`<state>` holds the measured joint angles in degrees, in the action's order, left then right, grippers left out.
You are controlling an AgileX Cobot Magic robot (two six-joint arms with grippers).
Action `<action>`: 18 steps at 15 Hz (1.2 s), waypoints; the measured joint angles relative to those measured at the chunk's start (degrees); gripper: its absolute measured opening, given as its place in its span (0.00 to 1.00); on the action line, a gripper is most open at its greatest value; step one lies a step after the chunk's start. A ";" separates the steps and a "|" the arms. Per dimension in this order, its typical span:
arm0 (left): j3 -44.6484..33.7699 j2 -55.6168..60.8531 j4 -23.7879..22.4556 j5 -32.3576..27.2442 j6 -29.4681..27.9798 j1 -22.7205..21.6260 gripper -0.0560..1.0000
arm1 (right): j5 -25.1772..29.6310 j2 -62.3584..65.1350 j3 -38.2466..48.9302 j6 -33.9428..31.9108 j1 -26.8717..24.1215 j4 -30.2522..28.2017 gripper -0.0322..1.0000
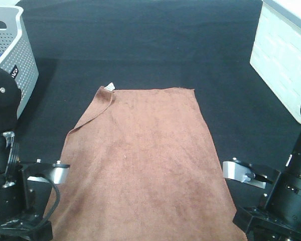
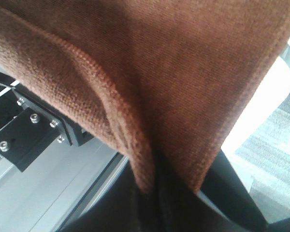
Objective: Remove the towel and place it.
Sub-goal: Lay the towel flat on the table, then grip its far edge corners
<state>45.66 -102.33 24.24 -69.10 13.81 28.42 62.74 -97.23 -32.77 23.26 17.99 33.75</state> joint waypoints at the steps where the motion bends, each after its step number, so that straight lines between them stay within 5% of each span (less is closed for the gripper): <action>1: 0.11 0.00 0.23 0.00 0.17 1.20 0.10 | -0.46 0.00 0.00 0.00 0.00 0.00 0.14; 3: 0.86 0.00 0.57 0.00 -0.06 4.24 0.28 | -0.69 0.00 0.00 -0.17 -0.06 0.11 0.30; 4: 0.86 0.00 0.57 0.00 -0.06 4.24 0.28 | -0.69 0.00 0.00 -0.17 -0.06 0.11 0.30; 7: 1.72 0.00 0.69 -0.06 -3.61 5.90 0.70 | -1.60 0.00 0.00 -1.32 -0.06 0.00 0.65; 8: 1.72 0.00 0.63 -0.06 -4.18 5.96 0.77 | -1.66 0.00 0.00 -1.32 -0.06 -0.06 0.73; 14: 2.86 1.83 0.11 -0.23 -4.58 5.96 0.82 | -2.18 0.00 -8.25 -1.43 -2.18 -2.58 0.79; 18: 11.34 3.38 -11.80 0.69 -7.85 5.96 0.82 | -3.38 -0.11 -18.96 -1.49 -12.61 -2.64 0.79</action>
<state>57.01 -98.95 12.43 -68.41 5.96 34.38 59.36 -97.35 -51.74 21.77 5.39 31.11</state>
